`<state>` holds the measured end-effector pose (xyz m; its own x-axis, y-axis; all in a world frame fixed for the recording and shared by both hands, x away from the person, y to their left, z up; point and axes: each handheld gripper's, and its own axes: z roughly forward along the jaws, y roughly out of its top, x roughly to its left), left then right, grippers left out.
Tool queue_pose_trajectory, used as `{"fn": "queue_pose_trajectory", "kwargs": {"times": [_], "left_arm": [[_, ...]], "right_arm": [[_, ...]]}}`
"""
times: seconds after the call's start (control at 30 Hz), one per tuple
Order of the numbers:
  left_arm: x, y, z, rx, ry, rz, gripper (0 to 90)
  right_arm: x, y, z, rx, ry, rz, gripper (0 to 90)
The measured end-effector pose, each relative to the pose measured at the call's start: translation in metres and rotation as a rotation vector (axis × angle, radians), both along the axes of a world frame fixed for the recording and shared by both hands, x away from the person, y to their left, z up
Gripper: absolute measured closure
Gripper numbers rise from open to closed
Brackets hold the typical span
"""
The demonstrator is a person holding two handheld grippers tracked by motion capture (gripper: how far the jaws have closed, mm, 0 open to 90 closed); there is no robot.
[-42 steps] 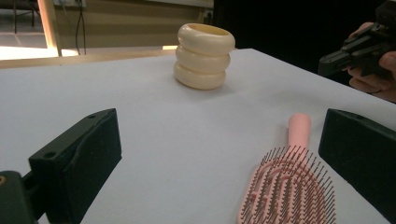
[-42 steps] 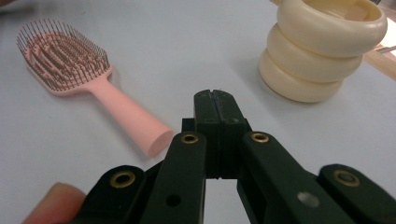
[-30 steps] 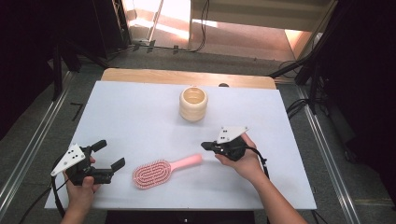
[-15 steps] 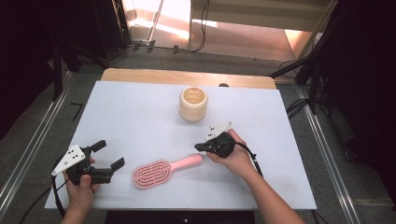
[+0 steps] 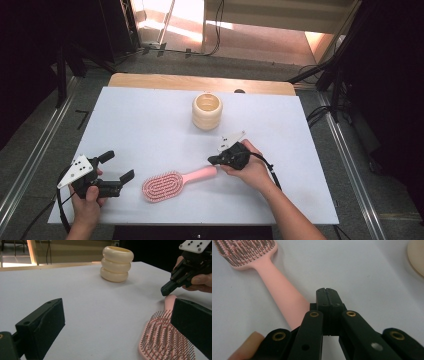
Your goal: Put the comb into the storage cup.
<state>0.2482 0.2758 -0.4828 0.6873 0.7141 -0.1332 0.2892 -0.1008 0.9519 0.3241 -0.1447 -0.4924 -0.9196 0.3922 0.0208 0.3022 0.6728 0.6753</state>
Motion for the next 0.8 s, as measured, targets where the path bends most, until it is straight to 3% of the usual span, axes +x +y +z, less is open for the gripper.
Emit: {"fn": "queue_pose_trajectory", "kwargs": {"times": [0.33, 0.8], "left_arm": [[0.0, -0.001, 0.0, 0.007, 0.002, -0.004, 0.0], [0.0, -0.001, 0.0, 0.009, 0.001, -0.011, 0.0]], "right_arm": [[0.003, 0.003, -0.005, -0.015, 0.012, 0.008, 88.0], [-0.014, -0.001, -0.005, -0.037, 0.043, 0.054, 87.9]]}}
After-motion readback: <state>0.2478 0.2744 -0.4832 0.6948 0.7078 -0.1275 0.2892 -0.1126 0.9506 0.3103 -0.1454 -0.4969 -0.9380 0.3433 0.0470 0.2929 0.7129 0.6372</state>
